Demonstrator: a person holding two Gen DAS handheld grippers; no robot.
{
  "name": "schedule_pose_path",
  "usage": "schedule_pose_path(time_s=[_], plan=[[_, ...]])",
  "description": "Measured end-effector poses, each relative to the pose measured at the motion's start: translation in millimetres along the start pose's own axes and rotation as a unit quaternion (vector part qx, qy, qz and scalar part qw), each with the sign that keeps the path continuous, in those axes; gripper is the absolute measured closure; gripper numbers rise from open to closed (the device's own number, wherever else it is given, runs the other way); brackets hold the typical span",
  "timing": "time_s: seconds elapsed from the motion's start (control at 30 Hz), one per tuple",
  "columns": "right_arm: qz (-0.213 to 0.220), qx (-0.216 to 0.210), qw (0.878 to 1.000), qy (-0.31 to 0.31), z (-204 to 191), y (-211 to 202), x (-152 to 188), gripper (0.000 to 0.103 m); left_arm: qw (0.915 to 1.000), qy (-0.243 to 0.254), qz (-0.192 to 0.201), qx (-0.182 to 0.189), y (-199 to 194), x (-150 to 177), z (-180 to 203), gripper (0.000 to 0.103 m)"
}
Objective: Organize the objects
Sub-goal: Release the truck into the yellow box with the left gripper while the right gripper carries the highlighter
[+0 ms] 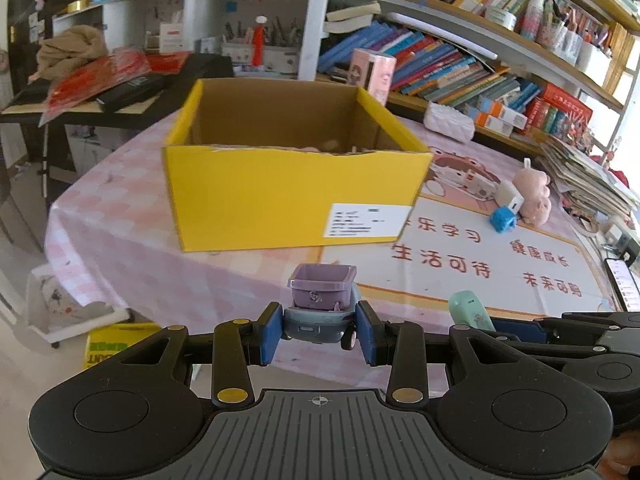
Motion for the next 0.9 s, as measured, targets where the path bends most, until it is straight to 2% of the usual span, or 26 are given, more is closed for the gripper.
schedule_pose_path(time_s=[0.43, 0.57, 0.6, 0.63, 0.7, 0.77, 0.9], plan=[[0.010, -0.024, 1.000, -0.018, -45.2, 2.5, -2.9, 0.080, 0.9994, -0.003, 0.024, -0.025, -23.1, -1.3, -35.2, 0.066], [0.023, -0.027, 0.999, -0.027, -53.2, 0.4, -9.9, 0.080, 0.9981, 0.008, 0.057, -0.022, -31.3, -11.9, -36.1, 0.068], [0.029, -0.028, 0.999, -0.030, -54.4, -1.0, -12.1, 0.080, 0.9976, 0.012, 0.065, -0.020, -31.9, -15.0, -34.6, 0.072], [0.036, -0.028, 0.998, -0.034, -55.2, -2.0, -15.2, 0.080, 0.9973, 0.014, 0.070, -0.016, -32.0, -18.1, -32.9, 0.094], [0.053, -0.027, 0.997, -0.041, -55.4, -4.3, -23.7, 0.080, 0.9966, 0.014, 0.081, -0.009, -30.9, -26.8, -30.7, 0.094], [0.069, -0.026, 0.996, -0.042, -53.8, -6.4, -34.5, 0.080, 0.9953, 0.011, 0.097, -0.003, -29.5, -37.2, -30.0, 0.103], [0.088, -0.025, 0.995, -0.038, -48.1, -4.2, -57.6, 0.080, 0.9915, 0.027, 0.127, -0.012, -23.5, -64.6, -25.5, 0.103]])
Point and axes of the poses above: each gripper's, at about its wrist camera, not at the fingertips, and y roughly the way its jaws point, z to its right, x to its underside, the point moved 5 cm from there along y, roughly the way its jaws point, and after that the axes turned 6 degrees about z, right-handed, at the moved point
